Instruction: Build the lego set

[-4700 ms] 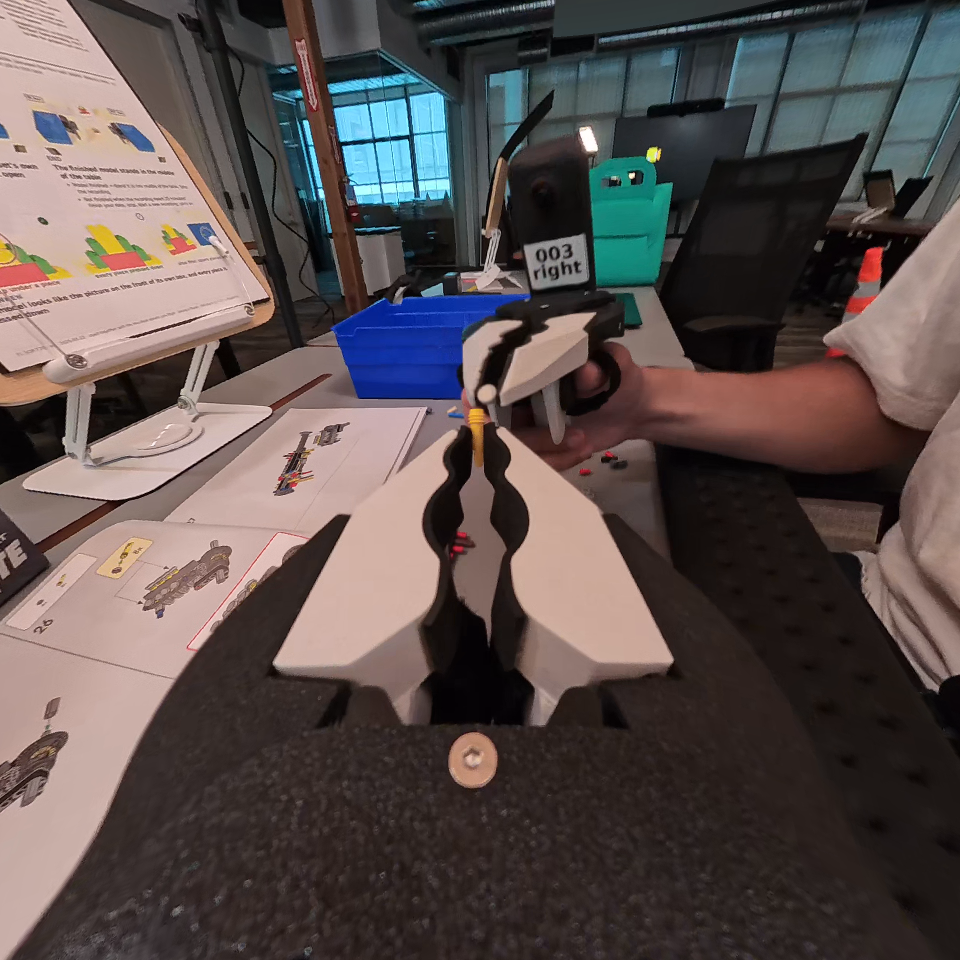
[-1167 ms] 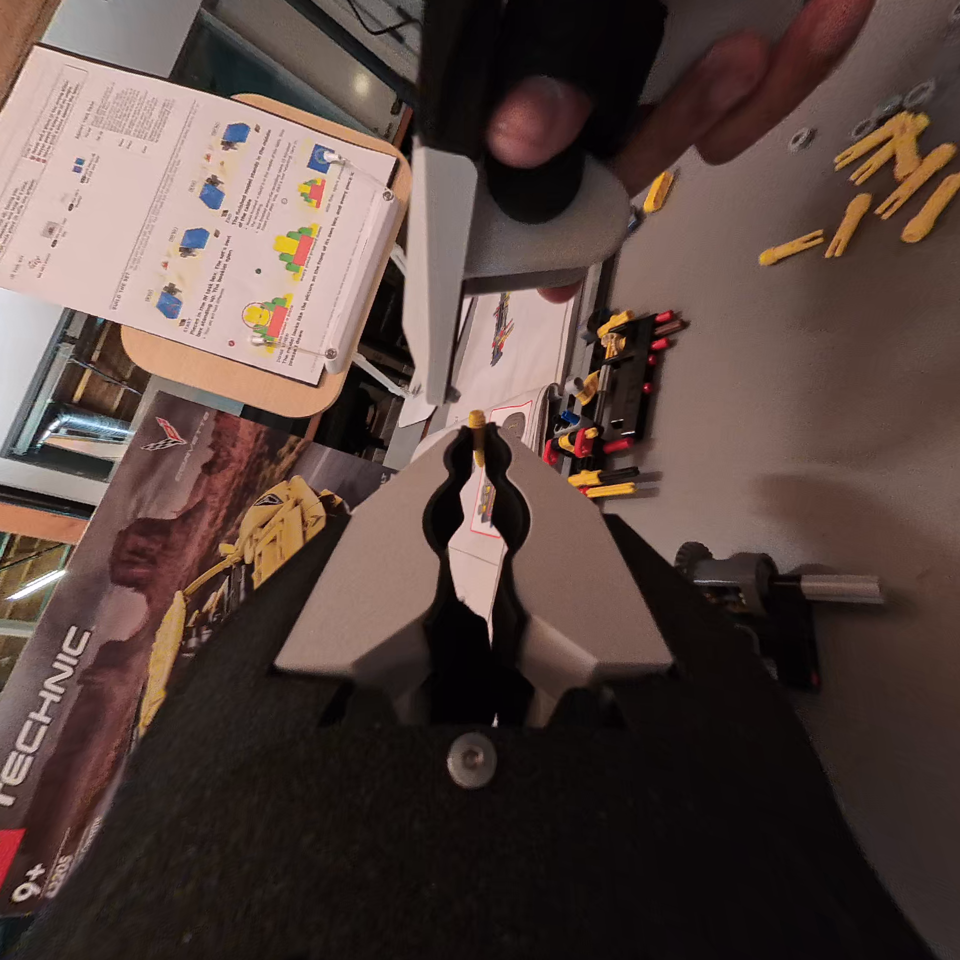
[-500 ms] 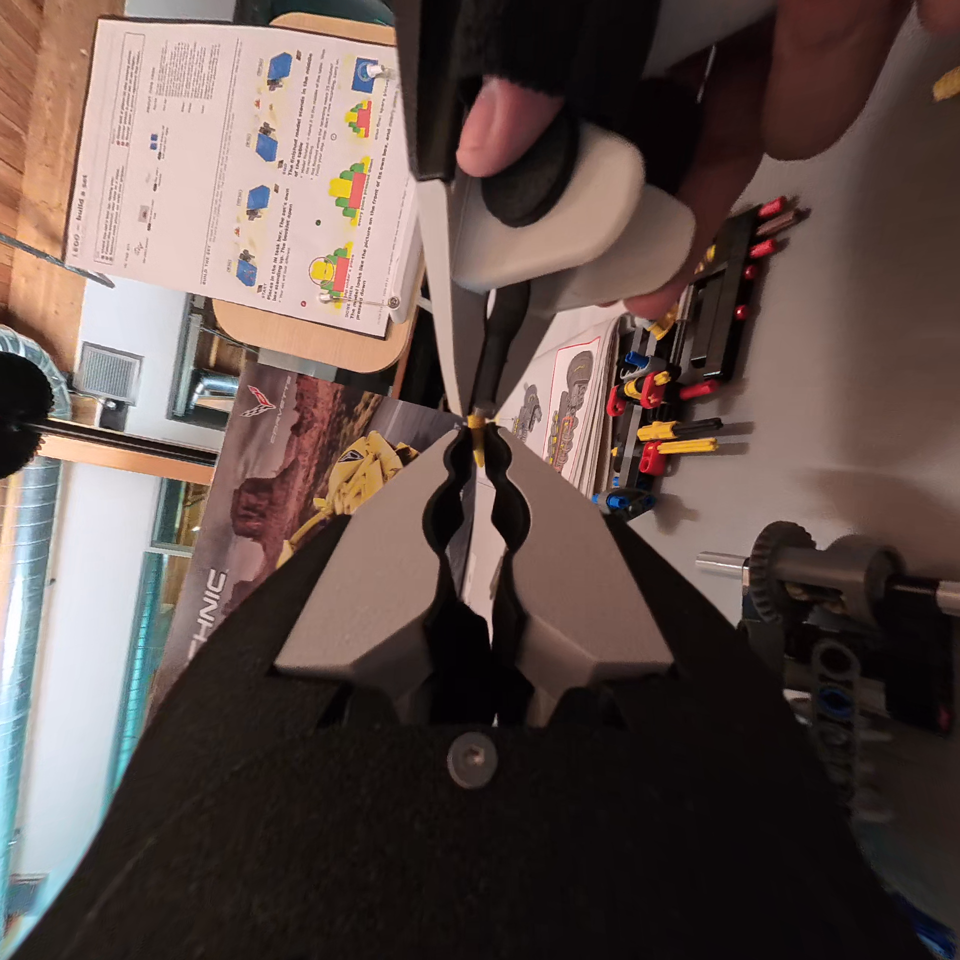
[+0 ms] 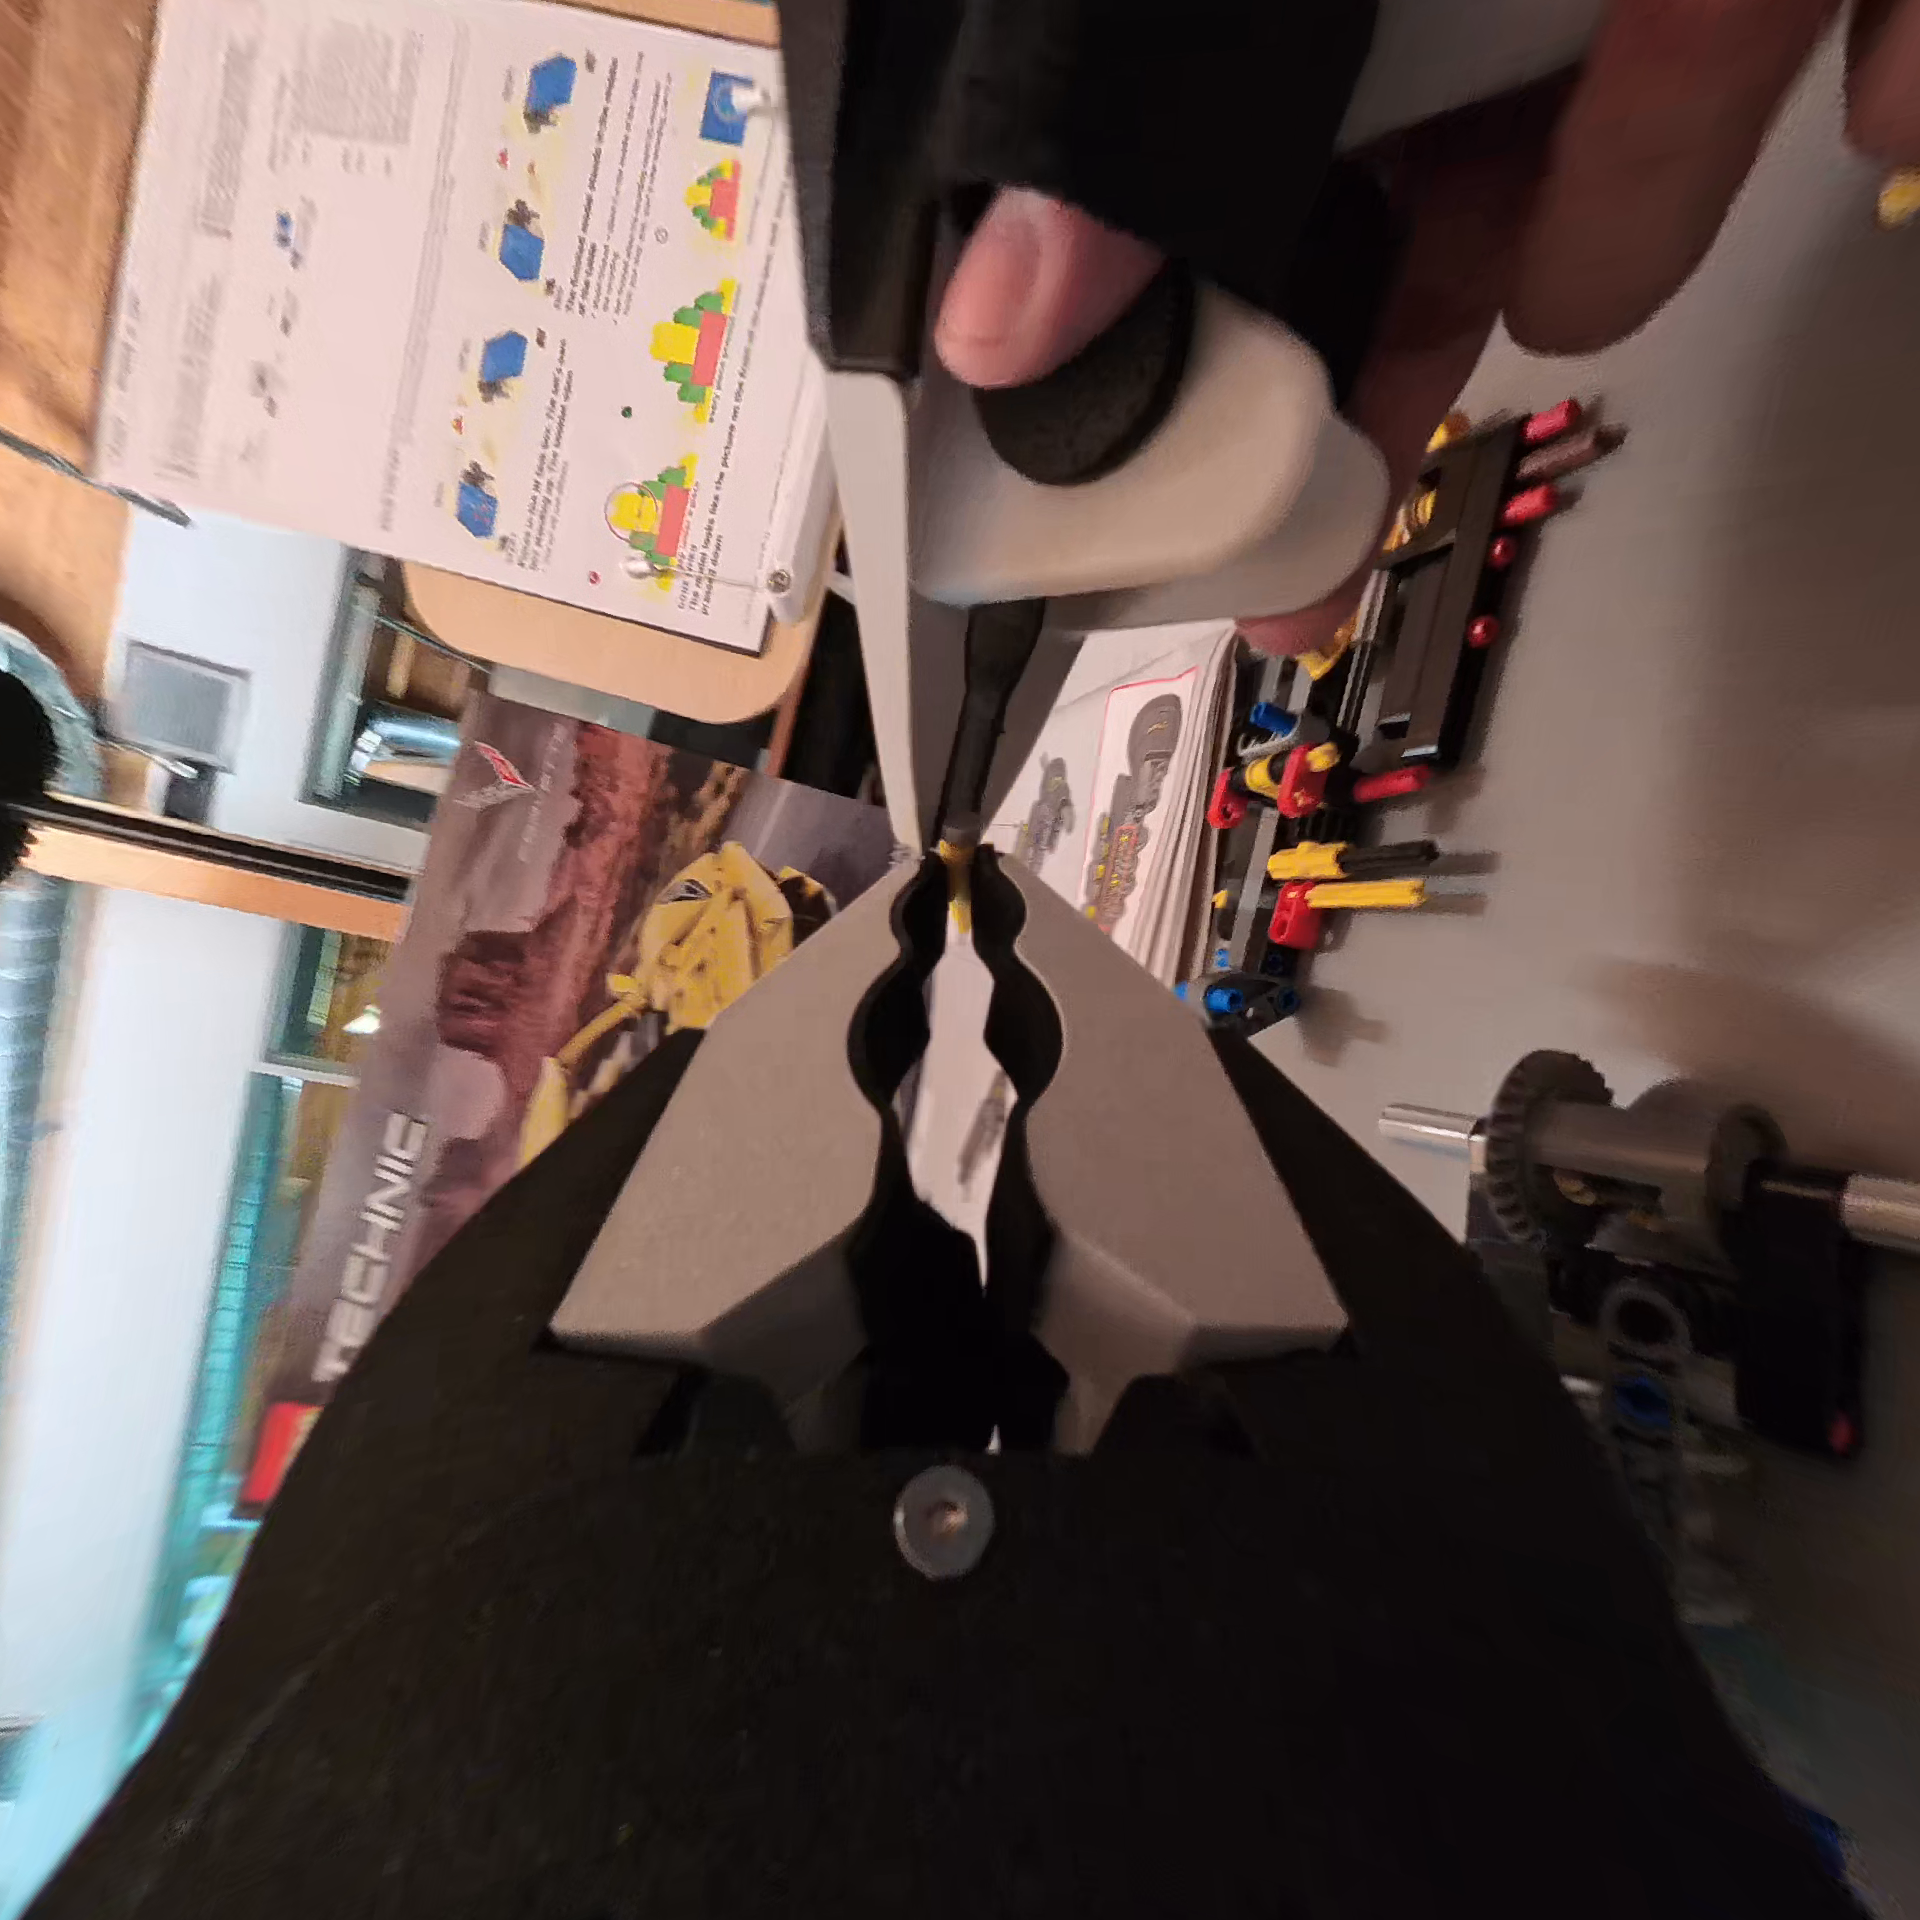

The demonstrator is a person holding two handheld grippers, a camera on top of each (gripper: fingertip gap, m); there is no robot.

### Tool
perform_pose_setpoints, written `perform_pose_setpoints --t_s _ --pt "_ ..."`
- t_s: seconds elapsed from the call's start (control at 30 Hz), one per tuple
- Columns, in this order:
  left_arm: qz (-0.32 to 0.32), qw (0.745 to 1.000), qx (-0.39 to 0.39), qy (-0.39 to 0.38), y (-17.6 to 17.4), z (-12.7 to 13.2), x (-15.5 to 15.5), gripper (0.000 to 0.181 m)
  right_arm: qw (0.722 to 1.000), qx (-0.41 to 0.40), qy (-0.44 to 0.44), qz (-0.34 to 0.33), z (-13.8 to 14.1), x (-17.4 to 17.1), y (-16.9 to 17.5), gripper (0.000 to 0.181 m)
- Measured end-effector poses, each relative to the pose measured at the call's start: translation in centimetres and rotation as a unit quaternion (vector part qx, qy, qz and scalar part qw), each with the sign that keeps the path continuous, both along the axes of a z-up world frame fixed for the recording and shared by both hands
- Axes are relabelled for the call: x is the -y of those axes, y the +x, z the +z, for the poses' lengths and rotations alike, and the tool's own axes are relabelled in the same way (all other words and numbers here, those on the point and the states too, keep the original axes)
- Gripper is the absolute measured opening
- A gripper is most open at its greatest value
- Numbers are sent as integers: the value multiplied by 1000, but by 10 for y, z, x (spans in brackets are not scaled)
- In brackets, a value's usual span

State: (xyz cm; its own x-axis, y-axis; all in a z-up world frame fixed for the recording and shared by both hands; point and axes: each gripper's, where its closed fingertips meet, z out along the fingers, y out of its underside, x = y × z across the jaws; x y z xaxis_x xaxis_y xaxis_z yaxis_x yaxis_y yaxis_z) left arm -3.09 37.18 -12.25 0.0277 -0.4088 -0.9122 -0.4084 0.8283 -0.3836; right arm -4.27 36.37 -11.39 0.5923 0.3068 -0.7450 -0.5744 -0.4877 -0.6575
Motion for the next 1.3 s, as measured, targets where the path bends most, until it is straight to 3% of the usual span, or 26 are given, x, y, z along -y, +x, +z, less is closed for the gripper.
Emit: perform_pose_setpoints --t_s 0.13,0.3,0.47,0.73,0.87,1.0,1.1,1.3 --pt "-12 994 7 -106 1 -1 2 3 998 60 24 -17 2 -2 0 6" --pt "-22 986 9 -165 2 -1 3 3 996 77 33 -28 3 -3 1 6" --pt "-49 962 6 -268 5 -3 12 3 994 99 29 -38 3 -7 5 4" --pt "-59 934 0 -351 6 -6 11 3 994 93 39 -42 7 -5 11 0" --pt "-72 914 -6 -400 2 -6 10 3 995 90 50 -3 15 9 11 0" --pt "-98 872 -92 -470 -4 -29 27 3 976 187 -77 75 -26 59 13 0" --pt "-165 843 -128 -495 -10 -25 58 3 948 245 -160 126 -62 105 14 0" --pt "-217 839 -156 -474 -14 -27 89 3 911 347 -172 140 -99 129 17 0"
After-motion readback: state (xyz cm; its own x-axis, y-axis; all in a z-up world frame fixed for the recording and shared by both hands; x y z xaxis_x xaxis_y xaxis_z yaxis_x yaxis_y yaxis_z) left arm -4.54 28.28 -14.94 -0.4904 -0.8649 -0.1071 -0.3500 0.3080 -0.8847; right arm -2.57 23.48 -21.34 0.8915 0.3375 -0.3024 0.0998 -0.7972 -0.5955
